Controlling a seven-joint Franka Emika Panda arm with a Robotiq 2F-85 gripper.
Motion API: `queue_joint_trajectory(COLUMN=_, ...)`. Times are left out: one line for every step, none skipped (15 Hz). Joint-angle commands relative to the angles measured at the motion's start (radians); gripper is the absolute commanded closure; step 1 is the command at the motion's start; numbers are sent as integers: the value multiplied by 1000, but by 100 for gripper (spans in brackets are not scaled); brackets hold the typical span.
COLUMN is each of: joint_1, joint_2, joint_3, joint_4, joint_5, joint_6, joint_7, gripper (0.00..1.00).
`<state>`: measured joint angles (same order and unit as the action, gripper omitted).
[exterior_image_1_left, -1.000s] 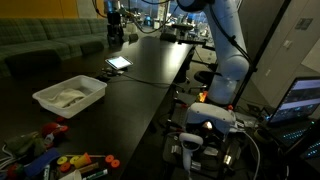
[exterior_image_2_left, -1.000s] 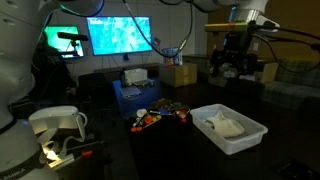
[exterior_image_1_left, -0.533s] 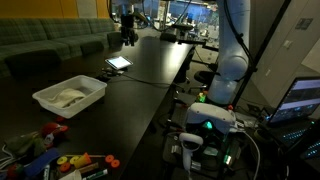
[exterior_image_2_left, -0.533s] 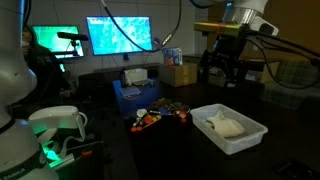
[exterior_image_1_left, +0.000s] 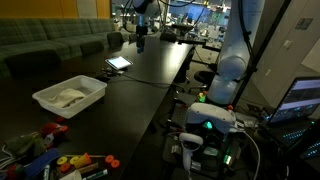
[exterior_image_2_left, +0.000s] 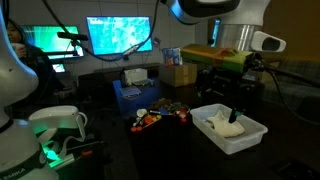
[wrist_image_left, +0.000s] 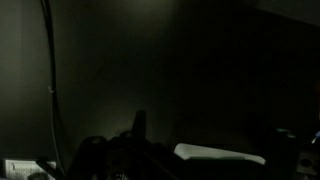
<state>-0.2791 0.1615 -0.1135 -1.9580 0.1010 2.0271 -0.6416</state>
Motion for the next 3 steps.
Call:
queue_joint_trajectory(joint_1=11, joint_2=-15, joint_3=-21, joint_4=-30, joint_5=2, joint_6=20, joint_7=-16, gripper=0)
queue_joint_trajectory(joint_1=10, joint_2=-26, joint_3=-23, joint_4=-47, joint_5=2, joint_6=29, joint_7=-22, gripper=0)
queue_joint_trajectory(joint_1=11, joint_2=-33, joint_3=-24, joint_4=-56, joint_5=2, joint_6=35, joint_7=-23, gripper=0)
